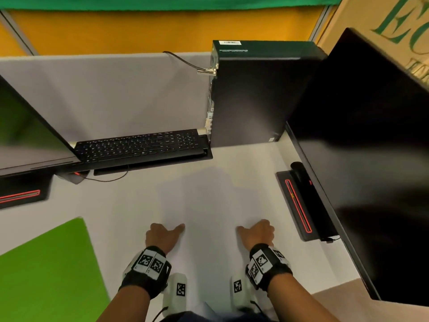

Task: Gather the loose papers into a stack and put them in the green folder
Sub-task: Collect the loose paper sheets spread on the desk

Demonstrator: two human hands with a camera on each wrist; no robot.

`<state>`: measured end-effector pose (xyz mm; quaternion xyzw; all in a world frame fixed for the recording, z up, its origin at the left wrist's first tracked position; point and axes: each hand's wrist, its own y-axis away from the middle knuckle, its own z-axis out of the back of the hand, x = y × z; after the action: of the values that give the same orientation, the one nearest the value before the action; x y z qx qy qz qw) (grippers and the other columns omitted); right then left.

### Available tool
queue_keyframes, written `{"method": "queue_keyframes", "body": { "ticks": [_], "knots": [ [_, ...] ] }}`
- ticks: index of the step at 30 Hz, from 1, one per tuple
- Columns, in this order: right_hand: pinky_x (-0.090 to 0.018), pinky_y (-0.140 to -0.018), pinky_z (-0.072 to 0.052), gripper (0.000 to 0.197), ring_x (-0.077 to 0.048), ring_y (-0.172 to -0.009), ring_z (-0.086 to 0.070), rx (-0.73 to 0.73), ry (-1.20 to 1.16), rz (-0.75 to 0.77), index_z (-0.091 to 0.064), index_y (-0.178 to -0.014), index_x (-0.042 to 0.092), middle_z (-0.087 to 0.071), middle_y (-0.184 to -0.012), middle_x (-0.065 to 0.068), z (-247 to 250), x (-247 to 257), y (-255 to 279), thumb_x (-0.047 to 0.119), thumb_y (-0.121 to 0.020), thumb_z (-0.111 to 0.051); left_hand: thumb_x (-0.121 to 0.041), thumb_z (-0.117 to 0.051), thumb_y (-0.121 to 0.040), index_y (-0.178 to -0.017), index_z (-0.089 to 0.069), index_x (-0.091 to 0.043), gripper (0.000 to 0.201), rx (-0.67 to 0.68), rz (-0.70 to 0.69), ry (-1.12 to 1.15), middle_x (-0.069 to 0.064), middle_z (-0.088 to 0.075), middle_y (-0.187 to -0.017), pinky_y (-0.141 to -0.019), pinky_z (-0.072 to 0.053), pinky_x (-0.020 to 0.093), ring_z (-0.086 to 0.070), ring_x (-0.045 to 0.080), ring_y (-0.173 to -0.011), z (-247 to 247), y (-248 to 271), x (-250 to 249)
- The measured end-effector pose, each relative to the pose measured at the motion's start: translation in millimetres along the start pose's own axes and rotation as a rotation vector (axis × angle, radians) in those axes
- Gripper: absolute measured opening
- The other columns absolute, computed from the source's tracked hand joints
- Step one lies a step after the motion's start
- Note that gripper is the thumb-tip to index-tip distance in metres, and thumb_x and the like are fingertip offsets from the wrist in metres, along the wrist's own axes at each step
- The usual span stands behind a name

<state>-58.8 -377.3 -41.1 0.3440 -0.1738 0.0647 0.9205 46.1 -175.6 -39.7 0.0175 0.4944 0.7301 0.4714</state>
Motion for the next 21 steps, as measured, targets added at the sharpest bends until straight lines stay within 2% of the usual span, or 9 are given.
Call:
{"method": "queue_keyframes", "body": {
  "ticks": [3,6,8,10,13,17,21],
  "knots": [
    [-0.038,-0.113,-0.032,0.079,-0.032,-0.132,-0.039,0.024,-0.061,0.059,-0.029,-0.141,-0.001,-0.039,-0.144,-0.018,-4.6,5.2,-1.6,0.027,-0.079,-0.070,-0.059,-0.065,-0.069,-0.133,-0.047,0.005,0.092,0.024,-0.028,0.002,0.020,-0.051,-0.139,-0.108,-0.039,0.036,-0.048,0.033,-0.127,-1.4,0.1,-7.8],
    [-0.035,-0.109,-0.031,0.072,-0.031,-0.130,-0.039,0.015,-0.040,0.083,-0.037,-0.137,0.004,-0.041,-0.141,-0.016,-7.7,3.4,-1.7,0.027,-0.078,-0.070,-0.066,-0.062,-0.055,-0.127,-0.053,0.001,0.100,-0.041,-0.076,-0.045,0.021,-0.054,-0.132,-0.105,-0.042,0.040,-0.050,0.034,-0.122,-8.0,1.7,-8.5],
    [-0.038,-0.107,-0.034,0.073,-0.031,-0.130,-0.035,-0.007,-0.009,0.078,-0.037,-0.138,0.007,-0.036,-0.141,-0.015,-8.5,2.5,-0.1,0.028,-0.077,-0.071,-0.057,-0.071,-0.062,-0.134,-0.044,0.001,0.096,-0.055,-0.126,-0.058,0.021,-0.043,-0.140,-0.109,-0.039,0.041,-0.043,0.033,-0.128,-11.7,9.5,-11.3],
    [-0.043,-0.107,-0.034,0.081,-0.031,-0.132,-0.030,-0.028,-0.003,0.046,-0.031,-0.141,0.009,-0.029,-0.144,-0.013,-8.7,0.8,1.9,0.029,-0.075,-0.074,-0.046,-0.073,-0.071,-0.142,-0.033,-0.003,0.091,-0.066,-0.162,-0.110,0.019,-0.027,-0.148,-0.112,-0.031,0.042,-0.027,0.034,-0.136,-15.2,17.3,-11.4],
    [-0.047,-0.109,-0.033,0.093,-0.031,-0.134,-0.028,-0.044,0.034,0.008,-0.023,-0.145,0.007,-0.027,-0.146,-0.014,-9.7,-6.9,3.7,0.029,-0.073,-0.077,-0.041,-0.074,-0.071,-0.140,-0.032,-0.015,0.084,-0.071,-0.142,-0.176,0.018,-0.018,-0.148,-0.108,-0.030,0.046,-0.019,0.036,-0.135,-21.6,26.5,-6.1],
    [-0.049,-0.105,-0.037,0.097,-0.033,-0.134,-0.029,-0.047,0.058,0.003,-0.024,-0.143,0.006,-0.031,-0.144,-0.015,-6.5,-9.4,-2.1,0.030,-0.069,-0.081,-0.035,-0.074,-0.073,-0.139,-0.036,-0.016,0.079,-0.050,-0.157,-0.114,0.021,-0.023,-0.144,-0.107,-0.034,0.042,-0.032,0.038,-0.129,-22.1,25.7,-10.9],
    [-0.050,-0.107,-0.037,0.099,-0.034,-0.134,-0.031,-0.042,0.035,-0.012,-0.024,-0.143,0.007,-0.031,-0.144,-0.015,-5.1,-9.8,-4.1,0.029,-0.067,-0.083,-0.027,-0.079,-0.070,-0.126,-0.043,-0.013,0.069,-0.090,-0.141,0.057,0.023,-0.041,-0.133,-0.094,-0.045,0.036,-0.053,0.034,-0.103,-12.7,19.8,-10.4]
  ]
}}
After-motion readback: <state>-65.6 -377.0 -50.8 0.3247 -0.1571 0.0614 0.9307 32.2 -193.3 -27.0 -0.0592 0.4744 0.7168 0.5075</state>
